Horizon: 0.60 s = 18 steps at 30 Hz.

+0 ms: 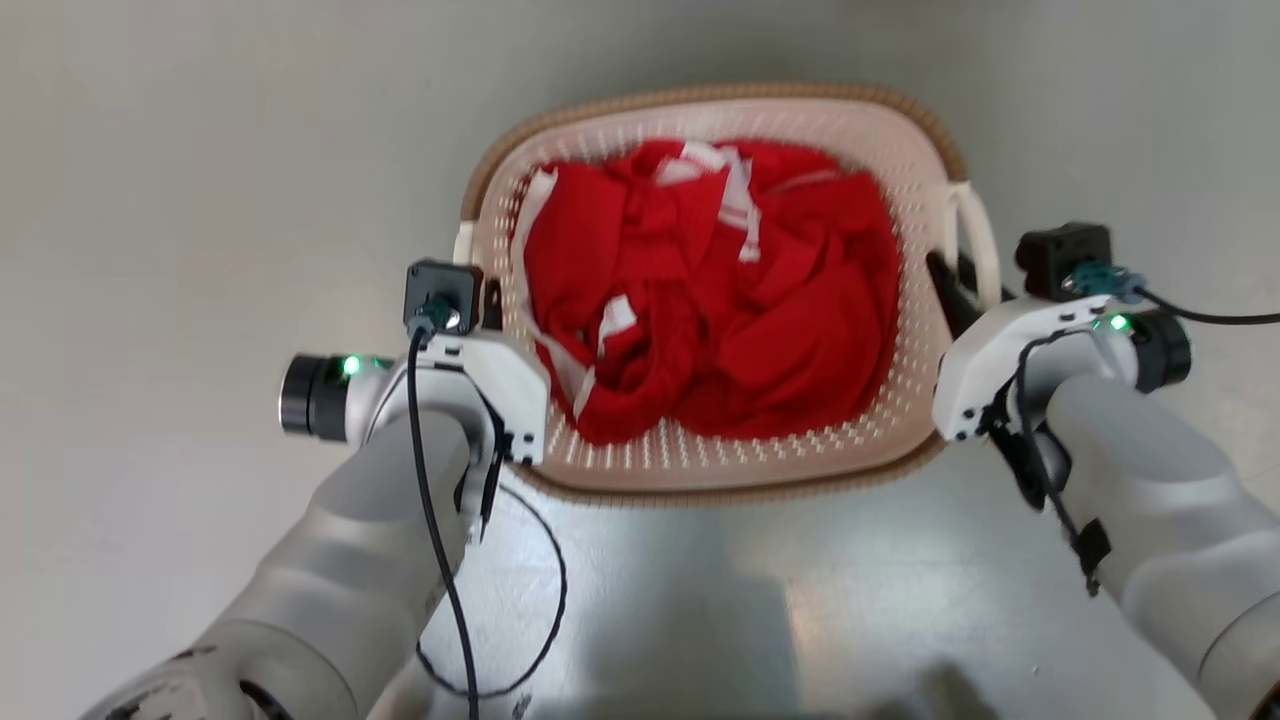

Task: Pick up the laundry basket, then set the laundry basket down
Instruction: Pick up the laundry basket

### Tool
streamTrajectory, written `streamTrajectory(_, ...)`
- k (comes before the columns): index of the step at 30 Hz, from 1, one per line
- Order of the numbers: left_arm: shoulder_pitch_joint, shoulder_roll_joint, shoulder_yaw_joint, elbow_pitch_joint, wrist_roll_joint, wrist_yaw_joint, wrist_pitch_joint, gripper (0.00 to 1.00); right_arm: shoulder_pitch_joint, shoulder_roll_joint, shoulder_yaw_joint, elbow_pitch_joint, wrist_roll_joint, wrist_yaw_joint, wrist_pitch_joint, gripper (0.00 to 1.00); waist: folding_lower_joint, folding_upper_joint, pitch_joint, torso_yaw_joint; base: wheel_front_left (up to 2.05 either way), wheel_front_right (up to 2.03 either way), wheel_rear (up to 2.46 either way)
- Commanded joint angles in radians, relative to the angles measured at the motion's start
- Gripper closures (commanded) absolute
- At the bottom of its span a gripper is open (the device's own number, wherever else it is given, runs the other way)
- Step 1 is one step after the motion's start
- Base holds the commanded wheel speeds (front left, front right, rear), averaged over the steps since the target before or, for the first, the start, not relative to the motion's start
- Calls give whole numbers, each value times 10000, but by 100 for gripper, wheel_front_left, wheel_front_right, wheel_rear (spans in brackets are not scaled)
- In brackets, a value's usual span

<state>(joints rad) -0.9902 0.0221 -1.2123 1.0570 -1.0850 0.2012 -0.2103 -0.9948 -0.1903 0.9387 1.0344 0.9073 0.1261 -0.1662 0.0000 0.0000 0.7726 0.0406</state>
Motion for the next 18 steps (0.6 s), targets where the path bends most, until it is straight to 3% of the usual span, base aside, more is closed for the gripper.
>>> streamTrajectory(1, 211, 281, -12, 79, -57, -42, -29, 100, 881, 157, 300, 85, 26, 46, 270, 100, 0, 0, -602, -164, 0, 0, 0)
streamTrajectory(18, 2012, 281, -459, 904, -464, -798, 697, 100, 1965, 1175, 973, 1253, 659, 46, 2077, 100, 0, 0, -3768, -716, 0, 0, 0)
